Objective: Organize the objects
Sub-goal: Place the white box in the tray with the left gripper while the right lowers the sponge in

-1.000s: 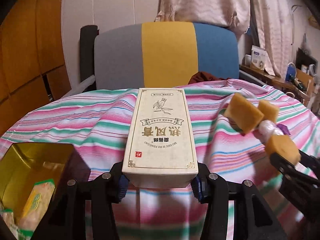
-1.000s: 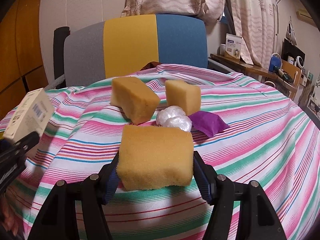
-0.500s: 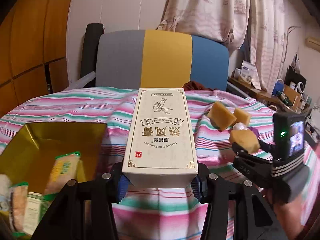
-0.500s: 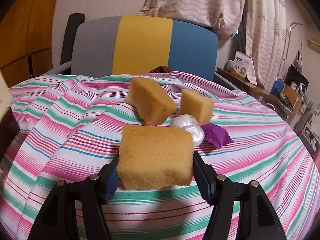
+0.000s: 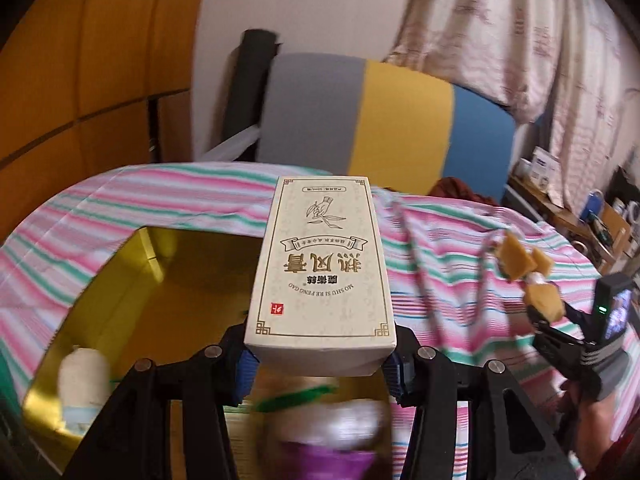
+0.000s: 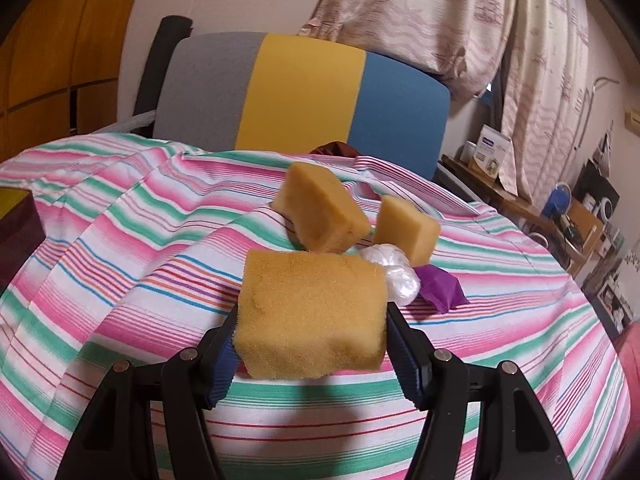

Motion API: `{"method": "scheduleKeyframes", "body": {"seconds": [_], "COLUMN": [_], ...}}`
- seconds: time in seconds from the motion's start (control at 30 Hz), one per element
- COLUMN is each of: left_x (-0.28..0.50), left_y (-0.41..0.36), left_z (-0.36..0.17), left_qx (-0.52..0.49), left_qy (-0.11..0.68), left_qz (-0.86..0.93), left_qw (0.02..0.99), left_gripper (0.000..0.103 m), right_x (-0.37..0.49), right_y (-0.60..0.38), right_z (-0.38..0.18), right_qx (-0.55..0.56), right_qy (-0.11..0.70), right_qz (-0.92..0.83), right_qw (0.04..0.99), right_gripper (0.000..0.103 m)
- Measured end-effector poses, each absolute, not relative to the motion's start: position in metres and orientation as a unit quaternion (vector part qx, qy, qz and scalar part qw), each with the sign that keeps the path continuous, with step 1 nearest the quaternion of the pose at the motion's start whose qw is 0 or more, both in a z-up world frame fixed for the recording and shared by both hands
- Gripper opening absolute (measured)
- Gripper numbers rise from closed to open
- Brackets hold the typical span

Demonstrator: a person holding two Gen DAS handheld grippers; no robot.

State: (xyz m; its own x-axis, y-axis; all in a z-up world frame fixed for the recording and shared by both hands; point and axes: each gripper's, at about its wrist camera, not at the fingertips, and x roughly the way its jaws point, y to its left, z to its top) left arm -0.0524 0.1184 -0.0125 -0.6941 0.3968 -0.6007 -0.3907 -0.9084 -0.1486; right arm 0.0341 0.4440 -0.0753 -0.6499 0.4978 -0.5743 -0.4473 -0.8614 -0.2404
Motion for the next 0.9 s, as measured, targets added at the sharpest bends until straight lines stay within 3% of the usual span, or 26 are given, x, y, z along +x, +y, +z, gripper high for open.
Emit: {"method": "scheduleKeyframes", "body": {"seconds": [0.43, 0.7, 0.77, 0.83, 0.9], "left_x": [-0.131, -0.145, -0.146, -0.143, -0.139], "left_y": [0.020, 0.000, 0.000, 0.000, -0.004], "left_z": [-0.047, -0.061, -0.061, -0.063, -0.066], "left_qx": [-0.440, -0.466, -0.467, -0.474, -0.479], "left_qy": [-0.030, -0.013, -0.008, 0.005, -0.006], "left_qz": [0.889, 0.877, 0.878, 0.876, 0.873], "left_qw": [0.128, 0.112, 0.105, 0.087, 0.088], "left_gripper": [0.052, 0.052, 0.054, 0.066, 0.068], "right_x": [0.025, 0.032, 0.032, 0.030, 0.030], "right_y": [0.431, 0.400, 0.387, 0.373, 0.357], "right_z": [-0.069, -0.038, -0.028, -0.019, -0.012], "right_qx": [-0.347, -0.309, -0.297, -0.287, -0.278], "right_qy": [-0.063, 0.003, 0.022, 0.035, 0.046], "right_qz": [0.909, 0.936, 0.943, 0.949, 0.954], "right_qw": [0.222, 0.168, 0.147, 0.128, 0.103], "right_gripper": [0.066, 0.066, 0.066, 0.066, 0.066]}}
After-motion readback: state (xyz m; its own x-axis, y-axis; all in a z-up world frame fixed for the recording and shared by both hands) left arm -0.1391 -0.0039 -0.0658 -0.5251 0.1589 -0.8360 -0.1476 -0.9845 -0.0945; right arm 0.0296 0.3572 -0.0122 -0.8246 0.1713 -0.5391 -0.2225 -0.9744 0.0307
